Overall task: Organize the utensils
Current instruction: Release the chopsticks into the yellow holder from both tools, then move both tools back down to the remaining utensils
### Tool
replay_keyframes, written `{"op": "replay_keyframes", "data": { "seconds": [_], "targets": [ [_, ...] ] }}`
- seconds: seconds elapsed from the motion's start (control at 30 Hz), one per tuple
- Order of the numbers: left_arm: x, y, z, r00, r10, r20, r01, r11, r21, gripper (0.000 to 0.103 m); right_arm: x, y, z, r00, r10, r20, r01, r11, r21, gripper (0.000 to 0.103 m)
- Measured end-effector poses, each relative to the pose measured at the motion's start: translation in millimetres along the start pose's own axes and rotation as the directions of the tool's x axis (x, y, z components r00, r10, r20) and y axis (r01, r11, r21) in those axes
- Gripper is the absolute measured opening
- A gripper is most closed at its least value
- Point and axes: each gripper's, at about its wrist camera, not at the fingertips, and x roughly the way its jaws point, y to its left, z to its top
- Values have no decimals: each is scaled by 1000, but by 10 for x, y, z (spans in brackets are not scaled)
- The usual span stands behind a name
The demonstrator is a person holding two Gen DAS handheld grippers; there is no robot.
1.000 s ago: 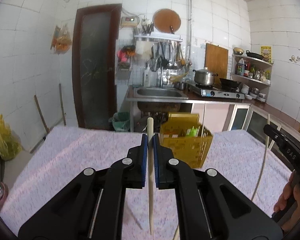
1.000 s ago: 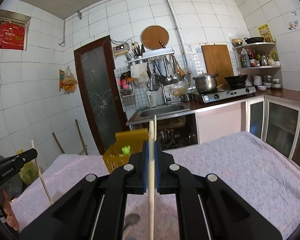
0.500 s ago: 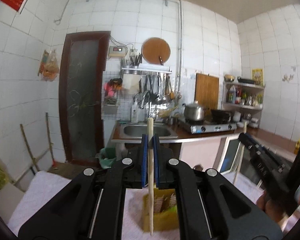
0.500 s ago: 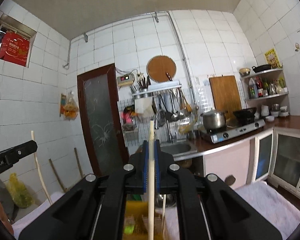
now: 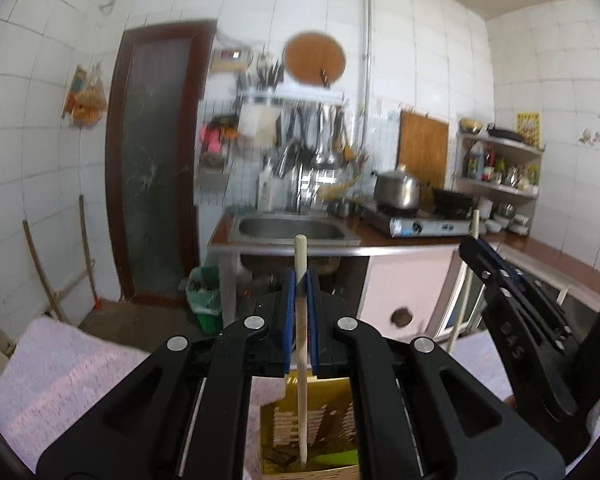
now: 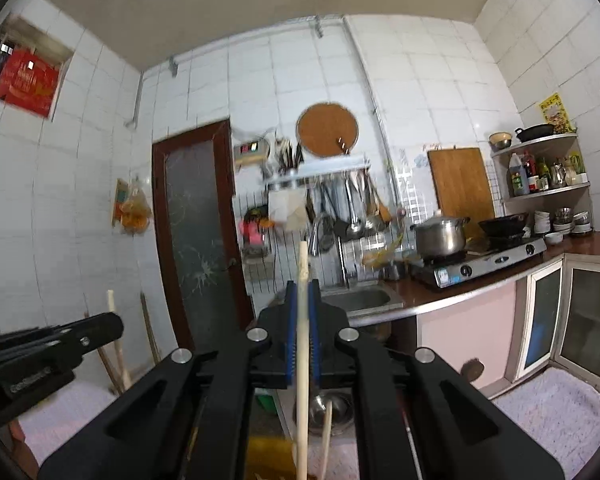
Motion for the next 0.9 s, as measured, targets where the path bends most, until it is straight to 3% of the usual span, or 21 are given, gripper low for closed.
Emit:
{"op": "replay_keyframes", "data": {
  "seconds": [0.13, 0.17, 0.2, 0.27, 0.3, 0.4, 0.47, 0.63, 0.9],
  "targets": [
    [54, 113, -114, 999, 25, -37, -25, 1000, -8, 5, -31, -36, -126, 998, 3, -62, -3, 1000, -6, 7],
    [10, 156, -122, 999, 27, -42, -27, 1000, -15, 10, -51, -44, -119, 996, -6, -91, 5, 1000, -12, 8],
    [-27, 185, -126, 998, 32, -52, -33, 999, -16, 18, -75, -47, -99, 992, -23, -123, 20, 999, -24, 10],
    [-185, 275, -121, 996, 73, -54, -75, 997, -26, 68, -159, -64, -67, 986, -37, -160, 32, 999, -31, 33],
    [-303, 332, -118, 995, 95, -44, -96, 995, -29, 75, -242, -73, -35, 984, -51, -170, 46, 998, -32, 52],
    [-589, 442, -136, 992, 116, -45, -117, 993, -32, 85, -481, -61, 30, 974, -95, -204, 81, 994, -78, 56],
    [-780, 542, -196, 989, 126, -76, -129, 991, -37, 98, -647, -53, 40, 961, -123, -248, 101, 990, -101, 60],
    [-1157, 728, -496, 975, 149, -162, -154, 988, -13, 98, -1084, -37, -116, 929, -157, -335, 122, 985, -124, 67],
    [-1534, 928, -1123, 954, 162, -252, -176, 984, -31, 98, -1636, -110, -697, 862, -174, -476, 150, 985, -88, 71]
  ]
}}
